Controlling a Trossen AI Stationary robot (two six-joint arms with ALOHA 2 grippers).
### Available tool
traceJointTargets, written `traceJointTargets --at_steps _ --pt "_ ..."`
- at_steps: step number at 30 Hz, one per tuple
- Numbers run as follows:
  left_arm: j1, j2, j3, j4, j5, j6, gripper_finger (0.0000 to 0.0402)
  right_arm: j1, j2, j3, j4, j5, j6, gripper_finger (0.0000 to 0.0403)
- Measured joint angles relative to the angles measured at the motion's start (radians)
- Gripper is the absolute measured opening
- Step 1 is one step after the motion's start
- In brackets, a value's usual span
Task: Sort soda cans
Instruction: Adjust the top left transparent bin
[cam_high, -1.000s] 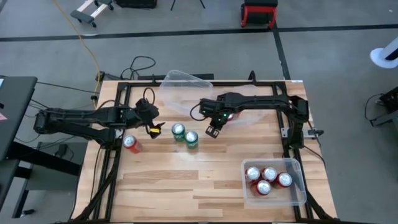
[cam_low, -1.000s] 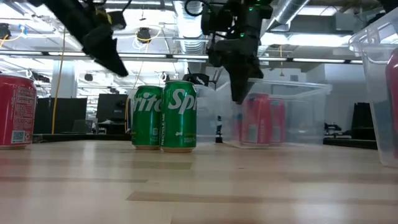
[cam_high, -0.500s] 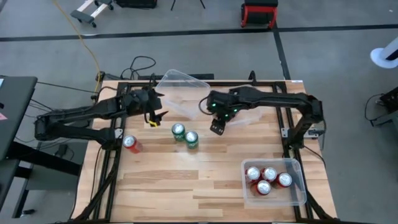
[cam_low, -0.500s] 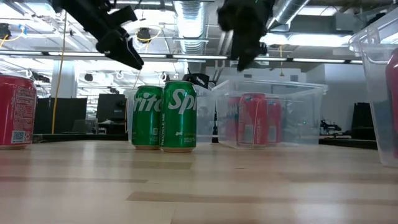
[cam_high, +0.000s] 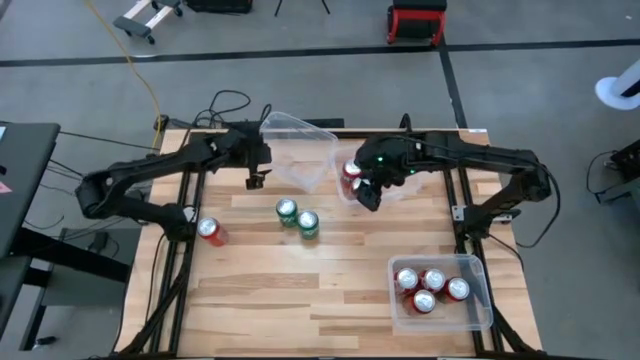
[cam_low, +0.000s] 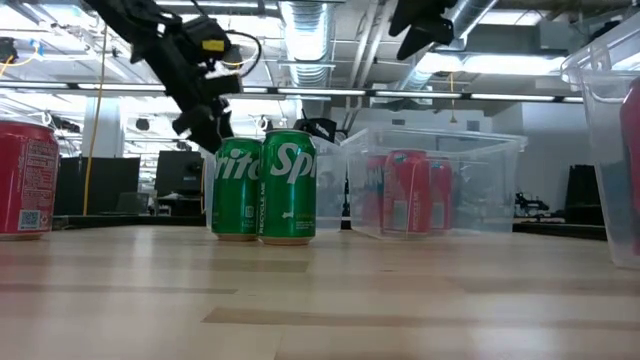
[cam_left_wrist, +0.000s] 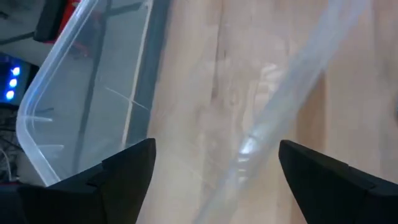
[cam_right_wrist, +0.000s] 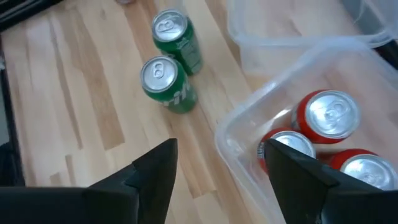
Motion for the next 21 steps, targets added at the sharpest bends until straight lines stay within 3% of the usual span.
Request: traceJointTargets --at_steps 4,9,16,21 --pt "0.028 0.07 0.025 -0.002 0.0 0.028 0.0322 0.001 0.004 0.0 -0.014 0.032 -0.001 0.026" --pt "0.053 0.131 0.079 -0.141 -0.03 -0.069 0.0278 0.0 0.004 -0.017 -0.018 0.042 -0.003 0.026" --pt "0.058 0.119 0.11 -0.308 -0.031 -0.2 0.0189 -0.001 0.004 -0.02 -0.021 0.068 -0.012 0.026" --pt "0.057 0.073 0.114 -0.41 -0.031 -0.264 0.0164 -0.001 0.004 -0.02 -0.007 0.069 -0.034 0.026"
